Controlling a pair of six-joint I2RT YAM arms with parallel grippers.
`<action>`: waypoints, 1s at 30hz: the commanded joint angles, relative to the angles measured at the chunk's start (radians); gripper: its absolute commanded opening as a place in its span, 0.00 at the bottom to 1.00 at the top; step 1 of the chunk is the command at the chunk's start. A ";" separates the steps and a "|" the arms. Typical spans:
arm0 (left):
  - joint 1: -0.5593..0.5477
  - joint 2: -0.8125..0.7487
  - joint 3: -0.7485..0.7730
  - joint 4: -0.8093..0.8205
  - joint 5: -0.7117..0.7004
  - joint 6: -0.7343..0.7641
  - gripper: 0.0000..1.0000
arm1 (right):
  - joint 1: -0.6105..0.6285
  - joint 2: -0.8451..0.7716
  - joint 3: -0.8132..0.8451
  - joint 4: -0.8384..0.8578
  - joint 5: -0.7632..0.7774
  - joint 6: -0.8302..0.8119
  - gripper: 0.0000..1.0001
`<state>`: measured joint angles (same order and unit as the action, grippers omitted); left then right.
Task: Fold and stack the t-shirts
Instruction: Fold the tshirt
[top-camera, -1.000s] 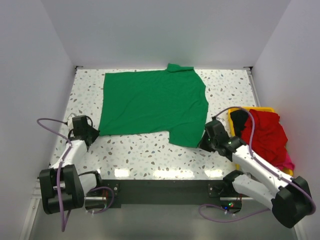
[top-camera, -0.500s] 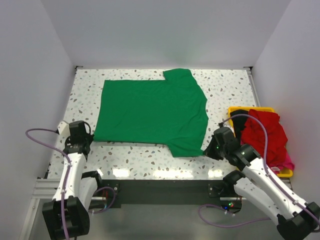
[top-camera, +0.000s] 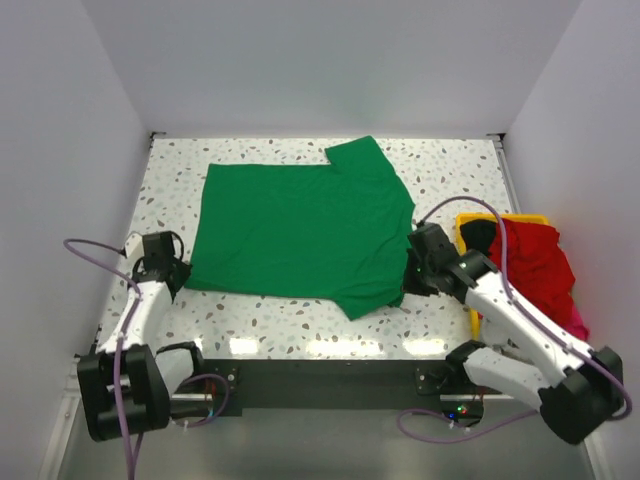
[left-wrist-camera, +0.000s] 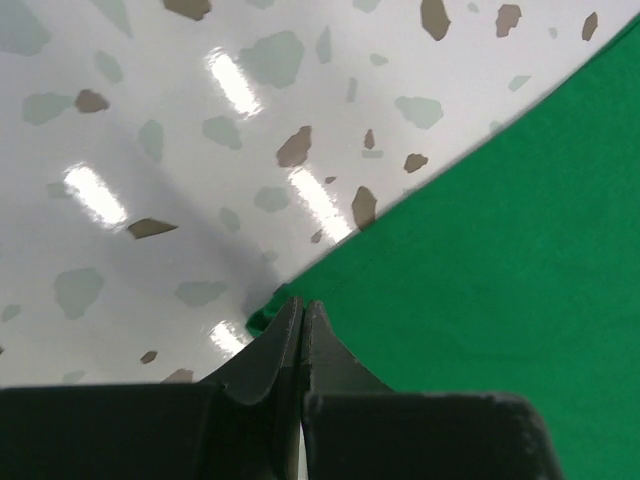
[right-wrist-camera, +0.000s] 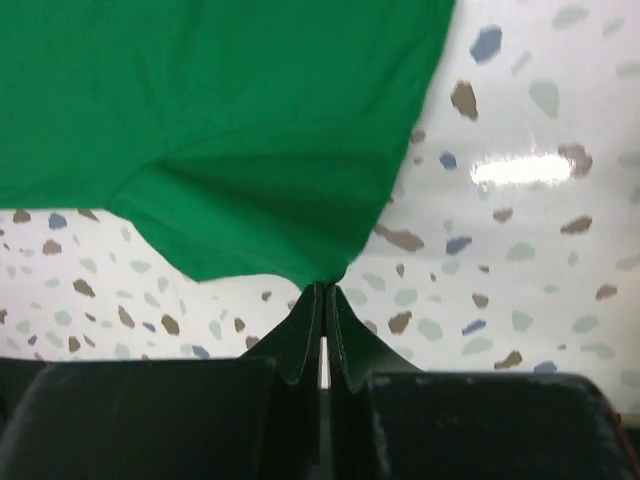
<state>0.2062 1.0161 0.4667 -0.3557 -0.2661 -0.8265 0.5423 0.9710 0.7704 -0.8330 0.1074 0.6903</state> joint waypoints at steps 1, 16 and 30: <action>-0.013 0.110 0.104 0.104 0.053 0.036 0.00 | 0.001 0.138 0.137 0.121 0.077 -0.080 0.00; -0.074 0.472 0.372 0.092 0.039 0.026 0.00 | -0.088 0.618 0.521 0.193 0.051 -0.144 0.00; -0.082 0.535 0.498 0.055 0.030 0.018 0.01 | -0.196 0.657 0.575 0.247 -0.034 -0.135 0.00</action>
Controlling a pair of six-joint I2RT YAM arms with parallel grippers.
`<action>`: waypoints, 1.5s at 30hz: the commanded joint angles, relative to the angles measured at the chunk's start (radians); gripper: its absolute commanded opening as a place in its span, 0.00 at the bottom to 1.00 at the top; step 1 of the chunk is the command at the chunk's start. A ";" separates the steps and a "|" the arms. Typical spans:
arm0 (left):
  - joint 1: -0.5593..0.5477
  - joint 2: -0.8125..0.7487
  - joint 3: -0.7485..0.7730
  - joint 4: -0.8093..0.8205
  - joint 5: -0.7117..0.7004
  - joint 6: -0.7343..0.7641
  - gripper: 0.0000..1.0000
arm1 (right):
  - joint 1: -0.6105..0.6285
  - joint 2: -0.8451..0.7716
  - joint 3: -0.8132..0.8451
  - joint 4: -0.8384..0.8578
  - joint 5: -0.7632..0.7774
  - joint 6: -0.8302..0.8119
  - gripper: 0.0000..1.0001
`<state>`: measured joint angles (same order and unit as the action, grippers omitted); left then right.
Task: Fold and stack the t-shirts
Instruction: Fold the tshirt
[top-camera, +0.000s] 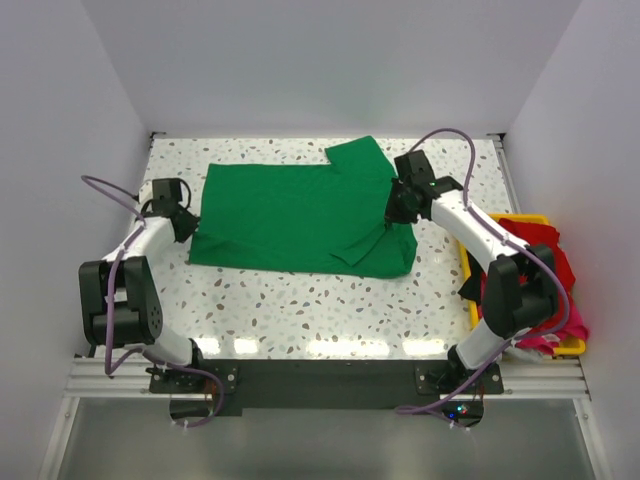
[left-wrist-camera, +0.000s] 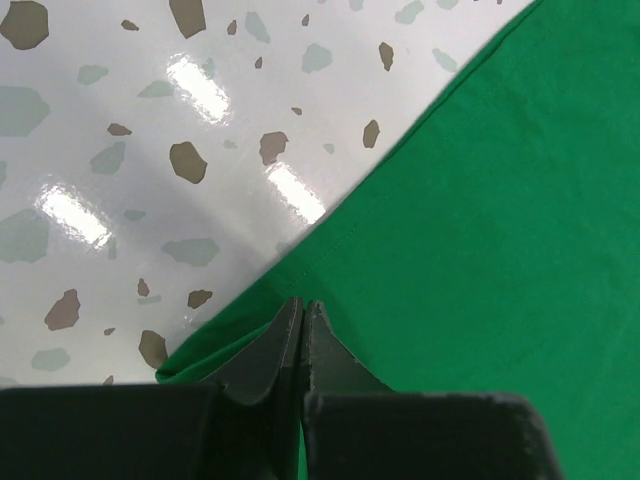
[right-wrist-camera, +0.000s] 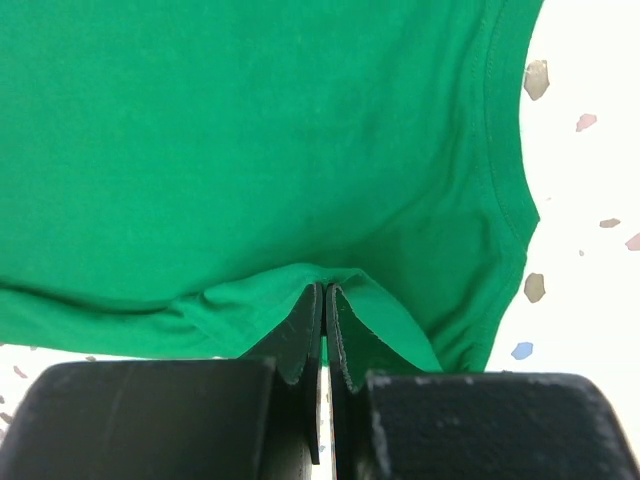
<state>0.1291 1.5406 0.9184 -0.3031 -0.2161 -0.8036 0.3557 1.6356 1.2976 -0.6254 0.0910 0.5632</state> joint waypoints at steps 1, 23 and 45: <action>-0.003 0.013 0.057 -0.007 -0.026 -0.005 0.01 | -0.012 -0.010 0.049 0.042 -0.019 -0.003 0.00; 0.001 0.024 0.125 -0.048 -0.057 0.032 0.09 | -0.086 -0.112 -0.049 0.101 -0.030 0.030 0.00; 0.004 0.087 0.191 -0.037 -0.039 0.093 0.10 | -0.135 -0.154 -0.139 0.131 -0.059 0.033 0.00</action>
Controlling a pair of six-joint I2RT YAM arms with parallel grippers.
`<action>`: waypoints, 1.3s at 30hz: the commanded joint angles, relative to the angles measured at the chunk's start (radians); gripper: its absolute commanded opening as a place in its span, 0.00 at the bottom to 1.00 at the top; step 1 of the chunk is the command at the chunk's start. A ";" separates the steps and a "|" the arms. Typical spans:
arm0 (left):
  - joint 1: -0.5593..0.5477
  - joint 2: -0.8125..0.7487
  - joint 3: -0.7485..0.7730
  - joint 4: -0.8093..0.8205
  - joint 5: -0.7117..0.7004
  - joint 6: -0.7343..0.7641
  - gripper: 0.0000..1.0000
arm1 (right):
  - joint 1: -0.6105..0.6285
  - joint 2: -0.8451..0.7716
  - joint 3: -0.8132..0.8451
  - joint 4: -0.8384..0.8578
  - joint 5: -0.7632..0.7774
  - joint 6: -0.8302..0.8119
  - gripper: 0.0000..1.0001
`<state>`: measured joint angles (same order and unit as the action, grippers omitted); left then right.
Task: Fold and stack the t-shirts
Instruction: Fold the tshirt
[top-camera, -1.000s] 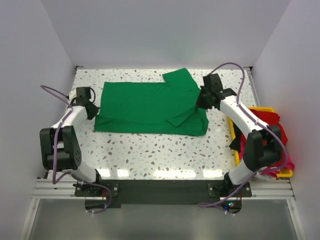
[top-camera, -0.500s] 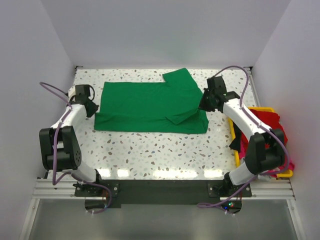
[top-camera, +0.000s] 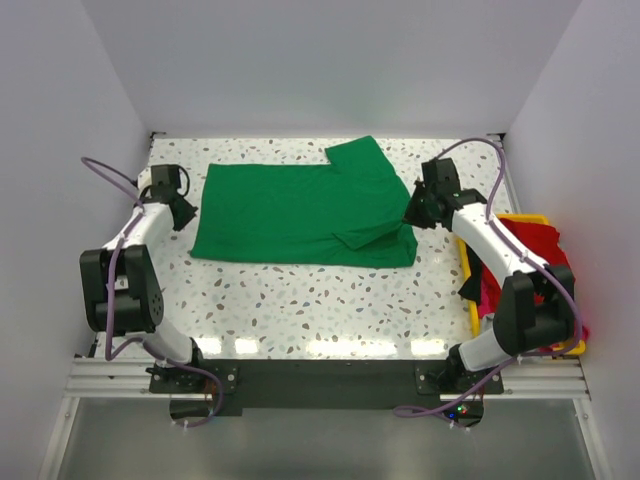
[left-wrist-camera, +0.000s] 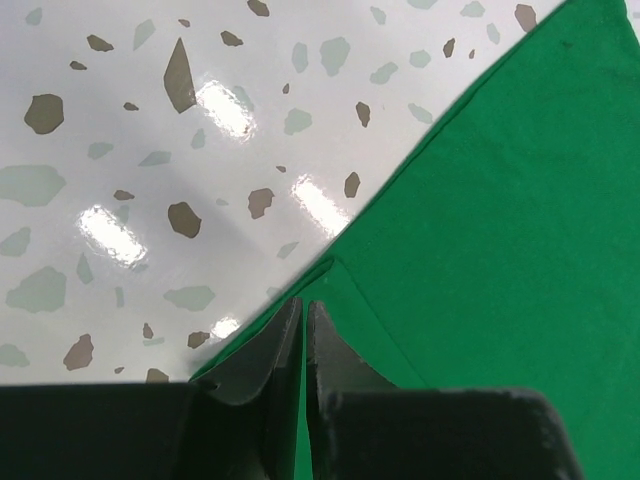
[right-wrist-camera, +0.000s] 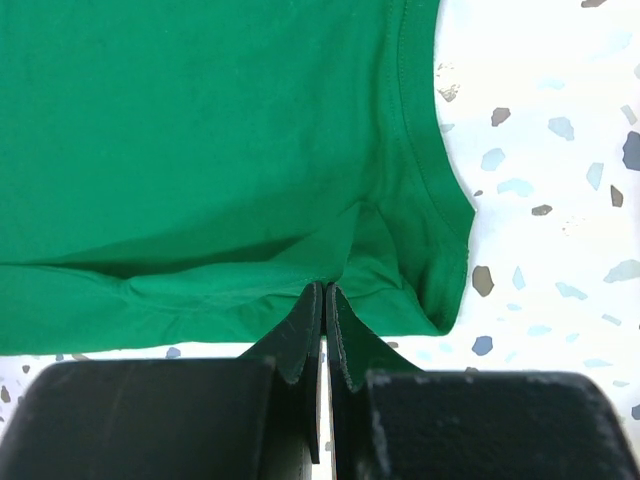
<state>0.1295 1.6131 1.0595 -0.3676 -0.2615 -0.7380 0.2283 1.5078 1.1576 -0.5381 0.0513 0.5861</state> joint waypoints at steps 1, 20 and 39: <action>0.004 0.024 0.053 0.029 0.011 0.029 0.10 | -0.007 -0.018 0.007 0.043 -0.022 0.009 0.00; -0.083 0.171 0.152 -0.040 -0.077 -0.015 0.29 | -0.007 0.049 0.022 0.075 -0.074 0.023 0.00; -0.113 0.254 0.172 -0.070 -0.113 -0.066 0.26 | -0.007 0.057 0.007 0.093 -0.103 0.012 0.00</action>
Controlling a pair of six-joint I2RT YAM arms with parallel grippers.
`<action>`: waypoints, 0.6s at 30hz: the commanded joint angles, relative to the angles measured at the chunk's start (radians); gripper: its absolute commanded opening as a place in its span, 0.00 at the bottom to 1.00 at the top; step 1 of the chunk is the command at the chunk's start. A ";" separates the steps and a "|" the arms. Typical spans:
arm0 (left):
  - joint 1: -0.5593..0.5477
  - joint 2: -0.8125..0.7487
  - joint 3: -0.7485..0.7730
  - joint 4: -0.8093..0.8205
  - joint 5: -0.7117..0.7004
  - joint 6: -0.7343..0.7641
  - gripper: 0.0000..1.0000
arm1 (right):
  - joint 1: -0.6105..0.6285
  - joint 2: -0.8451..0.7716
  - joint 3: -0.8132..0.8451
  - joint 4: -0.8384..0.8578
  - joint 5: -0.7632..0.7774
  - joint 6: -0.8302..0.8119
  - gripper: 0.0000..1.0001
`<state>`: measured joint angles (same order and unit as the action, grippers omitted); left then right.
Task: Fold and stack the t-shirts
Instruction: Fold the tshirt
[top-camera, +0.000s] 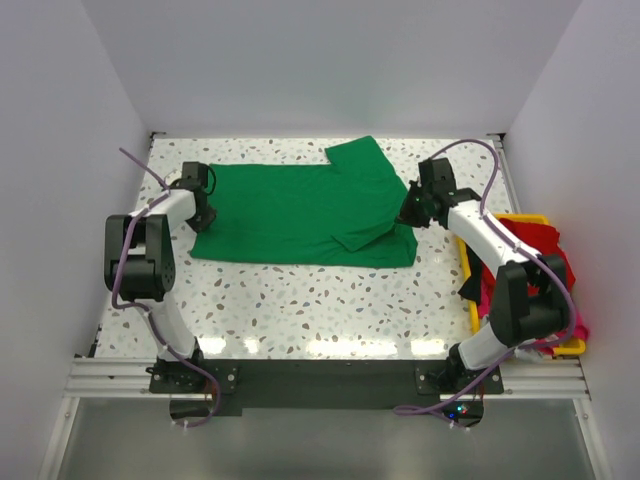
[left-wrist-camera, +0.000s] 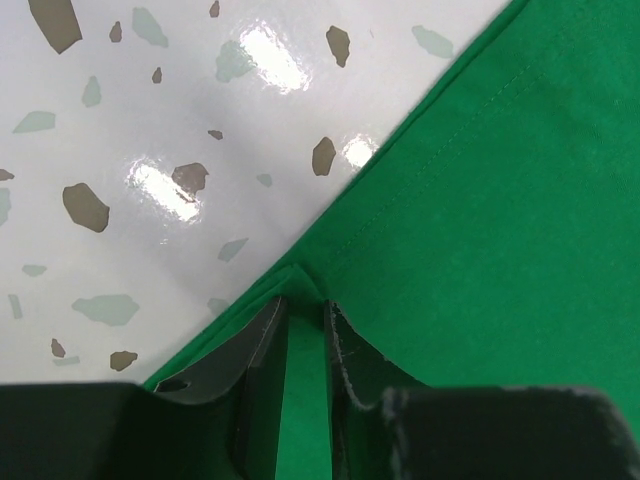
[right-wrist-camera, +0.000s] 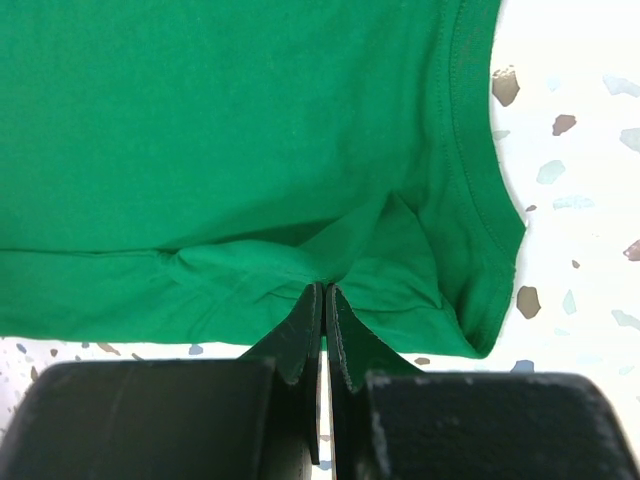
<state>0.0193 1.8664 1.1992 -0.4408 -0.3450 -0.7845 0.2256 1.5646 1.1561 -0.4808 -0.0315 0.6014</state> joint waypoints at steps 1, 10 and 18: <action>-0.002 0.000 0.030 0.004 -0.031 -0.019 0.25 | -0.005 0.000 0.008 0.036 -0.024 -0.002 0.00; -0.004 -0.022 0.011 -0.002 -0.032 -0.012 0.10 | -0.006 -0.008 0.002 0.038 -0.028 -0.002 0.00; -0.001 -0.079 0.017 -0.012 -0.025 0.013 0.00 | -0.005 -0.026 0.014 0.024 -0.018 -0.003 0.00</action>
<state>0.0193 1.8553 1.1988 -0.4477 -0.3458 -0.7860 0.2230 1.5642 1.1561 -0.4770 -0.0452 0.6014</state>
